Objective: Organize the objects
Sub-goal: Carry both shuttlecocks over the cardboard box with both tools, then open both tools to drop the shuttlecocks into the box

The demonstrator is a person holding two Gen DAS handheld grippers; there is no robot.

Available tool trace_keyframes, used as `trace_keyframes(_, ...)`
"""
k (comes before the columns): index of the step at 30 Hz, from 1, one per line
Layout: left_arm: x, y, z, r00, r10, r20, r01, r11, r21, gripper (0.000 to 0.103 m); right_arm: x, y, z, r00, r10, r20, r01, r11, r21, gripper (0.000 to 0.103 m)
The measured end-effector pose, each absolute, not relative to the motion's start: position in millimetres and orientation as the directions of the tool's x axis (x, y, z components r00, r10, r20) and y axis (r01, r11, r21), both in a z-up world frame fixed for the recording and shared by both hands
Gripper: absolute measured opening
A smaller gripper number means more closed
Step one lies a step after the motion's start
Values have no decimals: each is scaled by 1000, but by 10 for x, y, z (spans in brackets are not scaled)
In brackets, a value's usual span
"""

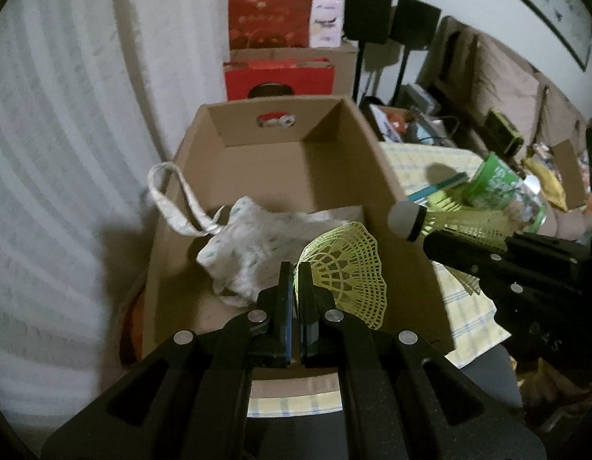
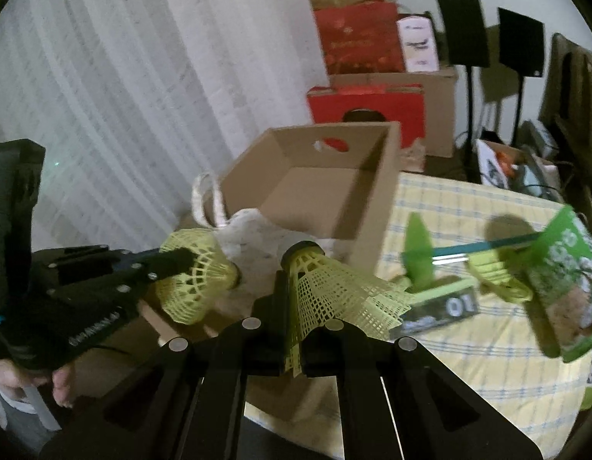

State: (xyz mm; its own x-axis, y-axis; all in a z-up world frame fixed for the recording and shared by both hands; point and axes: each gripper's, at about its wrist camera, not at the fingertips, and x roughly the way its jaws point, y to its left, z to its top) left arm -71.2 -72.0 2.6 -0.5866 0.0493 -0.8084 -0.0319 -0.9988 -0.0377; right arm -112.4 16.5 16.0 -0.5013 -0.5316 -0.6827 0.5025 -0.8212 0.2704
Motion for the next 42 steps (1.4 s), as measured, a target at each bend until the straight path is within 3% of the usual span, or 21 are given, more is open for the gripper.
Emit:
trace_keyframes(12, -738, -925, -95, -563, 29, -826, 22, -998, -51, 5, -1246, -256, -22, -408, -483, -775, 530, -816, 229, 8)
trace_keyframes(15, -725, -956, -94, -565, 29, -825, 31, -998, -56, 17, -1253, -263, -23, -395, -477, -785, 531, -816, 228, 30)
trace_keyframes(19, -722, -956, -88, -568, 34, -823, 31, -998, -63, 21, -1235, -255, -21, -374, -473, -797, 531, -814, 234, 43)
trace_keyframes(23, -705, -941, -60, -573, 40, -819, 27, -997, -68, 25, -1189, -229, 18, -384, -470, -795, 528, -818, 228, 43)
trace_keyframes(28, -672, -927, 13, -594, 40, -804, 28, -997, -70, 51, -1124, -136, 79, -421, -458, -783, 515, -831, 209, 45)
trace_keyframes(32, -656, -907, 38, -595, 49, -802, 26, -996, -80, 52, -1081, -38, 157, -472, -431, -769, 497, -851, 172, 56)
trace_keyframes(34, -646, -899, 50, -599, 48, -799, 28, -996, -81, 69, -1071, 16, 194, -497, -416, -762, 484, -861, 155, 63)
trace_keyframes(35, -635, -892, 64, -608, 45, -793, 30, -996, -80, 72, -1064, 44, 209, -508, -409, -758, 479, -866, 146, 64)
trace_keyframes(39, -615, -862, 89, -614, 55, -787, 23, -996, -87, 75, -1062, 176, 255, -530, -402, -746, 461, -875, 144, 78)
trace_keyframes(42, -615, -809, 94, -612, 55, -789, 16, -996, -82, 76, -1061, 318, 281, -548, -397, -736, 438, -886, 152, 80)
